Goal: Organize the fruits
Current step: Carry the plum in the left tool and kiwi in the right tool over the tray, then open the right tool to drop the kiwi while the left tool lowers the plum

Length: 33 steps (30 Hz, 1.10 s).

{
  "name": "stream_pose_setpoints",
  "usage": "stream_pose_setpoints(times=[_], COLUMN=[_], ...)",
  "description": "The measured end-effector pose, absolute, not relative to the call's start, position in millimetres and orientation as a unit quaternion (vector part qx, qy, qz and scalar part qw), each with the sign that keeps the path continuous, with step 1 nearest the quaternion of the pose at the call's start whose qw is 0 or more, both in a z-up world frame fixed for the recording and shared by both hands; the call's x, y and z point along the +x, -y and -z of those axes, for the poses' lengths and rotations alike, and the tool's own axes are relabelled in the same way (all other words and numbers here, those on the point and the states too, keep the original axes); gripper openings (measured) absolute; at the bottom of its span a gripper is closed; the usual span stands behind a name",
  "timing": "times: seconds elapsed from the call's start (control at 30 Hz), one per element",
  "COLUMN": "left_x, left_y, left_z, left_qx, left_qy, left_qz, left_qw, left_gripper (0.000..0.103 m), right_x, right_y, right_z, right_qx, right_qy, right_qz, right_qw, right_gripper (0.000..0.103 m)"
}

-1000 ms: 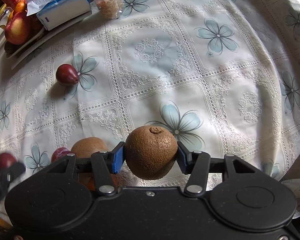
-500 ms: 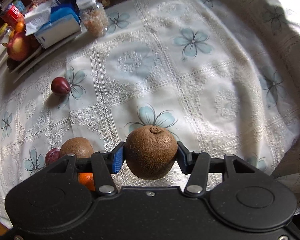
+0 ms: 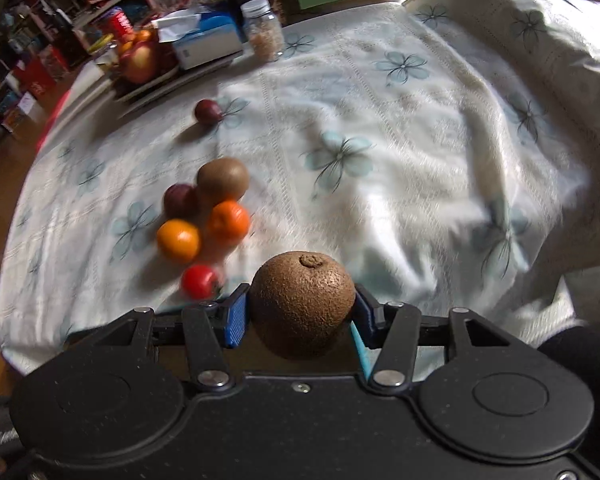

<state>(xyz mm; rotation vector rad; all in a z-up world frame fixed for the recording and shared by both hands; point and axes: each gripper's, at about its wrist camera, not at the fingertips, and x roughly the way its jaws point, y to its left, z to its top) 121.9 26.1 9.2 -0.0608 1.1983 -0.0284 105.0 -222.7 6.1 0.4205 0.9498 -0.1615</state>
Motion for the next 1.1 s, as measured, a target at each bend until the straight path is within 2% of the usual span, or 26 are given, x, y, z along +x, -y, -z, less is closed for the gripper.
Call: stream_pose_setpoints(times=[0.17, 0.53, 0.77, 1.1], left_x=[113.3, 100.1, 101.1, 98.3], left_y=[-20.8, -22.9, -21.1, -19.5], left_z=[-3.1, 14.2, 6.8, 10.0], left_qx=[-0.020, -0.020, -0.005, -0.012], left_qy=[-0.559, -0.560, -0.536, -0.538], left_qz=[0.011, 0.010, 0.016, 0.033], left_qw=[0.829, 0.828, 0.844, 0.842], left_gripper=[0.040, 0.040, 0.040, 0.044], right_x=[82.9, 63.1, 55.6, 61.3], right_y=[206.9, 170.8, 164.7, 153.6], right_z=[2.3, 11.5, 0.8, 10.8], right_qx=[0.206, 0.139, 0.130, 0.101], right_qy=[-0.455, -0.467, -0.424, -0.452], right_qz=[0.057, 0.033, 0.026, 0.023], right_qw=[0.864, 0.872, 0.896, 0.886], right_gripper=[0.059, 0.059, 0.058, 0.058])
